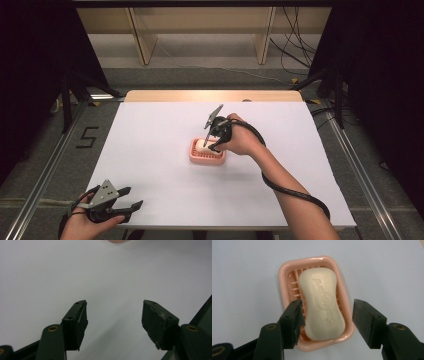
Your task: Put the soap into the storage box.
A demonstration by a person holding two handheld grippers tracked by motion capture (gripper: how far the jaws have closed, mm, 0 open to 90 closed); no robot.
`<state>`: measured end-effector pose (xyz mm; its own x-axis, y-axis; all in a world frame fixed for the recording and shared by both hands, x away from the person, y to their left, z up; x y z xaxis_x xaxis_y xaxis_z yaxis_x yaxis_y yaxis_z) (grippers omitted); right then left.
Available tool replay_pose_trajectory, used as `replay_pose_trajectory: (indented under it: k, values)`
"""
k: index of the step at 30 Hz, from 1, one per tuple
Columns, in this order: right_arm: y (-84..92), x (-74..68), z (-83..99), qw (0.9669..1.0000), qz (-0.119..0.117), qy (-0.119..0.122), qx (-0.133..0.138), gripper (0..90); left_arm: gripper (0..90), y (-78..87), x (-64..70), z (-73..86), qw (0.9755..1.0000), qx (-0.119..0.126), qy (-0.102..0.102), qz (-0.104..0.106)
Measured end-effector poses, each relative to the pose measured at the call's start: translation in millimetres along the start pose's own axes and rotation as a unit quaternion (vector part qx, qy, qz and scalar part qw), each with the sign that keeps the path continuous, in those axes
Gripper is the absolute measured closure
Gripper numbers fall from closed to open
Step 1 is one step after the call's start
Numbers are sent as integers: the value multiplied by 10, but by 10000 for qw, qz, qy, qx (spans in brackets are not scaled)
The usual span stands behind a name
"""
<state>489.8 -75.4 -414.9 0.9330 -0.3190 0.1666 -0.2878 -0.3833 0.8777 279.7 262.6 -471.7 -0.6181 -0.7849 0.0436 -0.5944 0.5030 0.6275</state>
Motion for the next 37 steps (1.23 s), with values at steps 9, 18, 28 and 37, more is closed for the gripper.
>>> replay_pose_trajectory:
  k: [9, 18, 28, 37]
  values:
    - [309, -86, 390, 9947, 225, -786, 622, 427, 365, -2, 7, 6, 10000, -90, 32, 28]
    - [530, -273, 949, 9856, 510, -1475, 644, 431, 365, -8, 0, 11, 9999, -134, -28, -29]
    - [598, -595, 1631, 9689, 824, -2143, 923, 439, 365, -29, 7, 27, 9999, -141, 16, -65]
    - [600, -747, 1992, 9577, 1007, -2475, 1068, 436, 366, -49, 13, 29, 9998, -142, 27, -146]
Point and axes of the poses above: each handheld gripper's, and its own axes: y roughly backward along the jaws, z roughly out of its underside, x roughly to its right, the point moved 1 cm from there along -y, roughly forward along the jaws, and after that the axes turned 5 degrees about y, right-handed, at the moved point
